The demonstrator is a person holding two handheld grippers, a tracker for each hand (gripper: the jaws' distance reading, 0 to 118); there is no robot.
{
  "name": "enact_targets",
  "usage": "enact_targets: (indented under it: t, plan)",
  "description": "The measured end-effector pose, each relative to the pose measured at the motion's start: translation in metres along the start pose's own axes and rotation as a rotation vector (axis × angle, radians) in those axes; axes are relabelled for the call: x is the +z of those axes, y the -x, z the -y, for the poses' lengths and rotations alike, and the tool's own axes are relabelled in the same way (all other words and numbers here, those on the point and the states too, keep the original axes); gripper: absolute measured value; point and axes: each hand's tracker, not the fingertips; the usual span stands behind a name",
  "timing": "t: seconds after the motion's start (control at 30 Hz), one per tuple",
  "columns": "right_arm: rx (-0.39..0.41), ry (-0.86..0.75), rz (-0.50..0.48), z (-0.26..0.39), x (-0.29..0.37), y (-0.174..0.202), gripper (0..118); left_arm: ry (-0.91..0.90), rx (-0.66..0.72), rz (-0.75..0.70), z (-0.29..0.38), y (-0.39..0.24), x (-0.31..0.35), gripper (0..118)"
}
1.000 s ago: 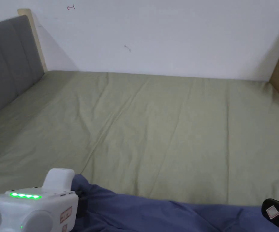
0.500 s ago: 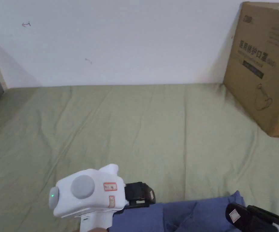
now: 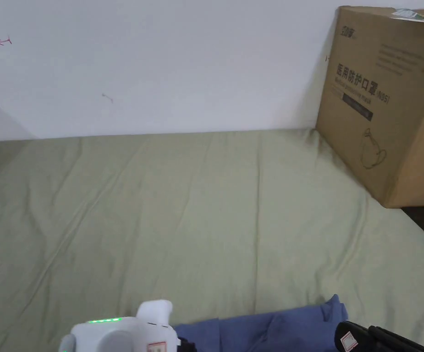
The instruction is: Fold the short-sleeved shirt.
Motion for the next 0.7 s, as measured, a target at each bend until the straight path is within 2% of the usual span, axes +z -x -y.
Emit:
enact_targets:
  t: [0.1, 0.2, 0.23, 0.37, 0.4, 0.47, 0.57, 0.6, 0.63, 0.7]
  plan:
    - [0.004, 0.006, 0.028, 0.000, 0.003, -0.004, 0, 0.094, -0.011, -0.063, 0.004, -0.011, -0.044, 0]
    - [-0.005, 0.013, 0.041, 0.002, 0.003, -0.007, 0, 0.031, -0.037, -0.038, 0.002, -0.019, -0.032, 0]
    - [-0.011, 0.014, 0.041, 0.002, 0.002, -0.008, 0, 0.026, -0.016, 0.024, -0.002, -0.020, -0.026, 0]
    - [-0.034, 0.026, 0.025, 0.002, -0.006, -0.007, 0, 0.034, 0.189, 0.528, 0.000, -0.005, 0.009, 0]
    - [-0.038, 0.028, 0.019, 0.001, -0.007, -0.006, 0, -0.011, 0.200, 0.559, 0.002, 0.000, 0.023, 0]
    - [-0.058, 0.027, -0.009, -0.004, -0.010, -0.004, 0, -0.103, 0.183, 0.509, 0.002, 0.019, 0.058, 0]
    - [-0.034, 0.016, -0.014, -0.011, -0.014, 0.004, 0, -0.145, 0.256, 0.429, 0.001, 0.075, 0.095, 0]
    - [-0.024, 0.016, -0.014, -0.013, -0.016, 0.006, 0, -0.156, 0.267, 0.405, 0.002, 0.094, 0.103, 9]
    - [-0.015, 0.017, -0.013, -0.014, -0.018, 0.009, 0, -0.152, 0.293, 0.370, 0.002, 0.114, 0.109, 36]
    - [-0.006, 0.027, -0.020, -0.016, -0.023, 0.012, 0, -0.149, 0.356, 0.314, 0.009, 0.151, 0.116, 116]
